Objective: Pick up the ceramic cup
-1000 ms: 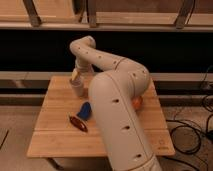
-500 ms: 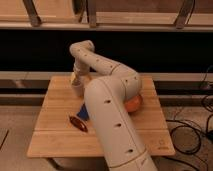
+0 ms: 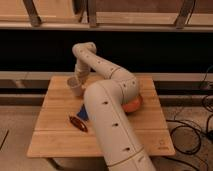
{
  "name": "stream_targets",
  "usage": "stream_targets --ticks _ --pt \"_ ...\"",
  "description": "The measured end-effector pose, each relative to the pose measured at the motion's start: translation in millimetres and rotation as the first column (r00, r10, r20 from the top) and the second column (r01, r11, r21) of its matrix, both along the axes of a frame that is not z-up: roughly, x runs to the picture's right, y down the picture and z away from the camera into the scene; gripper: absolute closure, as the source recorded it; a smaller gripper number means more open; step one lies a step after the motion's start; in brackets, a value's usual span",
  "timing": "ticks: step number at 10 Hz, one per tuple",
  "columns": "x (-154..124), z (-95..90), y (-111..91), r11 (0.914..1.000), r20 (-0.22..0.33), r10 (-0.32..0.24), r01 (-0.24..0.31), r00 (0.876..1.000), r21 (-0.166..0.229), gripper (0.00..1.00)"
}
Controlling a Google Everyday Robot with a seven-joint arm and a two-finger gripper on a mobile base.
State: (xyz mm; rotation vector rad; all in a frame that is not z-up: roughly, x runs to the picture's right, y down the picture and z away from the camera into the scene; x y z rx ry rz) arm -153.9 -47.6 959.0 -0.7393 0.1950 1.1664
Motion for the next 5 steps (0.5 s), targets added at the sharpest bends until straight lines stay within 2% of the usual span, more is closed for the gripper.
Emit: stream_targets --ticks 1,2,4,5 --pt "-1.9 -8.1 -12.8 0.9995 0.017 0.028 -0.028 0.999 0.015 0.99" --pt "-4.5 -22.1 -29.7 0.9979 0.038 0.05 -0.051 0.998 0.039 1.0" --pt "-8.0 -63.8 -66.2 0.9917 0.076 0.057 -0.065 0.996 0.111 1.0" --pt "-3.5 -82.3 -76.1 0.9888 0.074 0.055 -0.064 0.996 0.135 1.0"
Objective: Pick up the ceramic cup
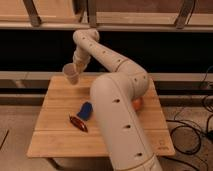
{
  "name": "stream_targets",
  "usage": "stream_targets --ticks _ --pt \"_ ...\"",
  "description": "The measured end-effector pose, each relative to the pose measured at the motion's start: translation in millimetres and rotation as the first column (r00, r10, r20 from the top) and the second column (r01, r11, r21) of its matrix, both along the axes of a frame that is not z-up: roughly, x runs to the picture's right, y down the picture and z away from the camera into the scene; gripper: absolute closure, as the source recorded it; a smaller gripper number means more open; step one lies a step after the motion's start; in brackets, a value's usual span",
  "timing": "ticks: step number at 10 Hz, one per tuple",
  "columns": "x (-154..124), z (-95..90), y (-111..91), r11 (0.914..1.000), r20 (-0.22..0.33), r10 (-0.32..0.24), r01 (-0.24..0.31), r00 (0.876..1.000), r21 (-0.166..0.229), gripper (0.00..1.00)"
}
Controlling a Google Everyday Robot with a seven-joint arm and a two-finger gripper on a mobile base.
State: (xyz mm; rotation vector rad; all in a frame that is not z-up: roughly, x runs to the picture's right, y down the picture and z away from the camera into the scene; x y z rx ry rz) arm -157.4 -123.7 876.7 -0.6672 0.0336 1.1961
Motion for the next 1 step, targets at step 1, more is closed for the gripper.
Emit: stream_targets --ticks 1 --pt "5.5 -13.5 -4.4 0.9999 -0.011 0.001 -0.001 1.0 0.01 1.0"
